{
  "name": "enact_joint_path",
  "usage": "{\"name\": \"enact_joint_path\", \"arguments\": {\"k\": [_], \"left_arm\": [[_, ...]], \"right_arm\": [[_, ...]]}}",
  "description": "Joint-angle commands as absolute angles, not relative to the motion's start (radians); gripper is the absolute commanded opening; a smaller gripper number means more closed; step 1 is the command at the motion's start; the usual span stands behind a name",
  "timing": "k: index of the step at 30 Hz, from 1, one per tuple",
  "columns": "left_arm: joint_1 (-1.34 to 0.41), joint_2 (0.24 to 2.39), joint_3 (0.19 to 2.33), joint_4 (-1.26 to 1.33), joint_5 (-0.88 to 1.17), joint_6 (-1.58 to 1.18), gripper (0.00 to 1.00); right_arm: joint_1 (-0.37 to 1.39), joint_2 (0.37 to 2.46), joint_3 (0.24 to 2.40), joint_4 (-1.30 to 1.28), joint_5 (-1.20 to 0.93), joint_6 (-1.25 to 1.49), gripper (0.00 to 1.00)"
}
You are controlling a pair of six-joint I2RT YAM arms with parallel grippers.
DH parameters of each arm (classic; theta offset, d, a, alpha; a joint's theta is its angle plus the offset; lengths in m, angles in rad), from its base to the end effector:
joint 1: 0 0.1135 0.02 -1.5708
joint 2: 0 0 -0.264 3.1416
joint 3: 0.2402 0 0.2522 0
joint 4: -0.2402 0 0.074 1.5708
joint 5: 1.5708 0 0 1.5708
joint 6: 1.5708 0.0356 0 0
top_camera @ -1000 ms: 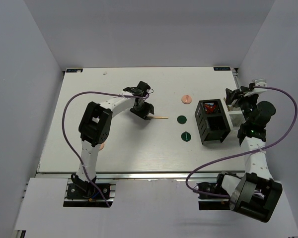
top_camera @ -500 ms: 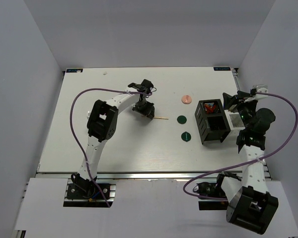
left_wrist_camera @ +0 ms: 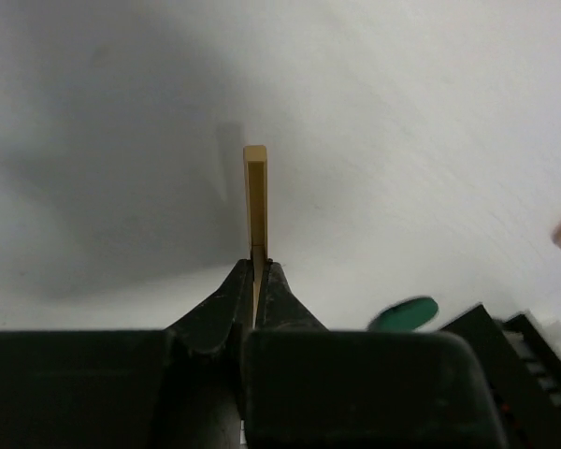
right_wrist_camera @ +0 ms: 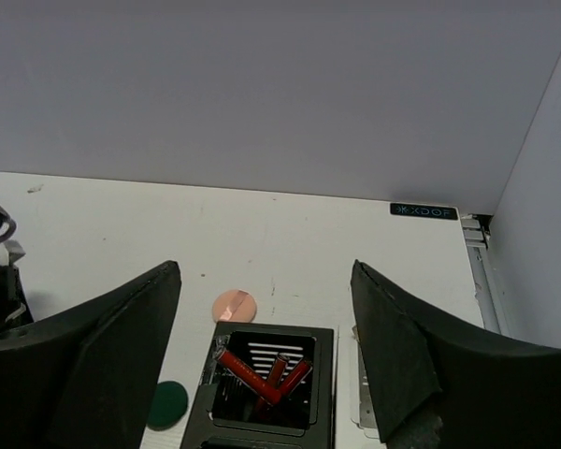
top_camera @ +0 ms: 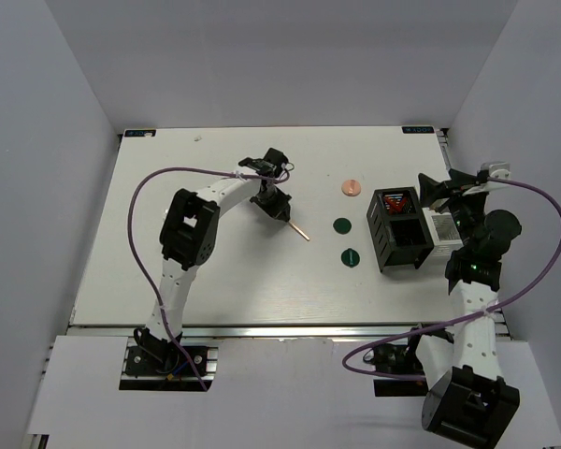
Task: Organize the makeup
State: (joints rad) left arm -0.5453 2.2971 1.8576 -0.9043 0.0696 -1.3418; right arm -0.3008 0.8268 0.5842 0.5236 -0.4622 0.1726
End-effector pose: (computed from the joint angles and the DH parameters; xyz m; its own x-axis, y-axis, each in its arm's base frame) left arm 0.3981 -0.2444 0.1542 -0.7061 -0.7080 0.0149 -0.6908 0.6839 -0.2346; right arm 0.1911 -0.0427 0.3365 0.2362 0.0877 -0.9677 -0.1873 0.9813 0.0432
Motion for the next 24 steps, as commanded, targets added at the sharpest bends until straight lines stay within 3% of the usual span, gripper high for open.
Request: {"name": "enact_joint_path", "arguments": {"k": [1, 3, 6, 7, 10, 11, 17, 20, 24], "left_arm": [[-0.558, 2.12, 1.855, -0.723, 0.035, -1.125, 0.0], [-0.583, 2.073, 1.823, -0.534, 0.081, -1.045, 0.0], [-0.623, 1.971, 1.694, -0.164, 0.218, -0.928, 0.0], [-0.632, 1.944, 1.668, -0.079, 0.253, -0.896, 0.0], [-0.66, 1.96, 1.653, 0.191, 0.383, -0.882, 0.0], [-0.666, 2.006, 1.675, 0.274, 0.414, -0.882, 0.0], [-0.752, 2.294, 1.998, 0.507, 0.526, -0.874, 0.0], [-0.791, 2.387, 2.135, 0.555, 0.493, -0.856, 0.0], [-0.844, 2.46, 2.154, 0.638, 0.352, -0.767, 0.0]], "right_arm": [[-0.308, 0.816, 0.632, 0.526, -0.489, 0.173, 0.79], [-0.307, 0.827, 0.67, 0.503, -0.526, 0.173, 0.78], [-0.307, 0.838, 0.705, 0.505, -0.557, 0.19, 0.62], [-0.308, 0.841, 0.716, 0.503, -0.558, 0.195, 0.41], [-0.308, 0.85, 0.762, 0.476, -0.535, 0.203, 0.05], [-0.308, 0.85, 0.775, 0.468, -0.529, 0.201, 0.01], [-0.308, 0.844, 0.867, 0.407, -0.485, 0.195, 0.0], [-0.308, 0.838, 0.891, 0.385, -0.466, 0.19, 0.0], [-0.308, 0.827, 0.894, 0.371, -0.46, 0.193, 0.0]]}}
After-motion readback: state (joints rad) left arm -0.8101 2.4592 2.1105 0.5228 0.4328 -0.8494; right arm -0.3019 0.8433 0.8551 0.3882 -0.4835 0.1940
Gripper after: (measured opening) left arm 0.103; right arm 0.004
